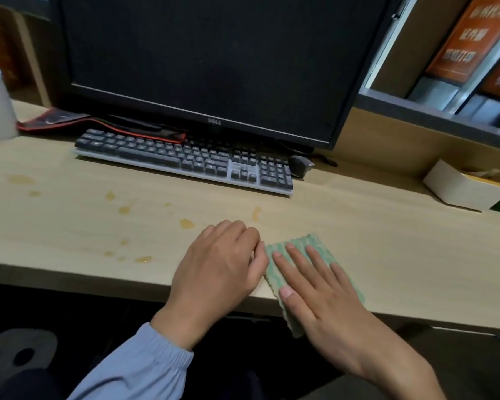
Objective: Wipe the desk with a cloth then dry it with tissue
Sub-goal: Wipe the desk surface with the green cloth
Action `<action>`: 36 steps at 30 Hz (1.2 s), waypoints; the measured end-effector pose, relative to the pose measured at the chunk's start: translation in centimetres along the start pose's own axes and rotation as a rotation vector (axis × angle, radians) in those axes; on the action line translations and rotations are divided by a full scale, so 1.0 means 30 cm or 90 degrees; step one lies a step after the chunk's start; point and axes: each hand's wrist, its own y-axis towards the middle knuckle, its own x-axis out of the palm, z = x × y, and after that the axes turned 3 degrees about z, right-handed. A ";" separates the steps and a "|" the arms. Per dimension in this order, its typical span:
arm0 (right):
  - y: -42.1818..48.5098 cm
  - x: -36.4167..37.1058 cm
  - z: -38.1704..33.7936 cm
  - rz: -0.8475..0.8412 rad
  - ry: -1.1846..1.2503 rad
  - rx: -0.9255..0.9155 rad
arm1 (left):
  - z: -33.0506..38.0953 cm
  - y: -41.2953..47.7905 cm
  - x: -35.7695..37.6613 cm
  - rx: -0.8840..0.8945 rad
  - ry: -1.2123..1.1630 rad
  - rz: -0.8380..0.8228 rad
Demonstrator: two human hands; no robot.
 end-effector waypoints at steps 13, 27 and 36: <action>0.420 -0.085 -0.037 0.025 0.012 -0.008 | -0.046 -0.106 -0.070 0.051 -0.018 0.034; 0.194 -0.029 -0.125 -0.002 -0.008 -0.032 | -0.086 -0.181 -0.095 0.049 0.008 0.074; 0.466 -0.071 -0.152 0.040 0.015 -0.034 | -0.088 -0.284 -0.097 0.058 -0.047 0.057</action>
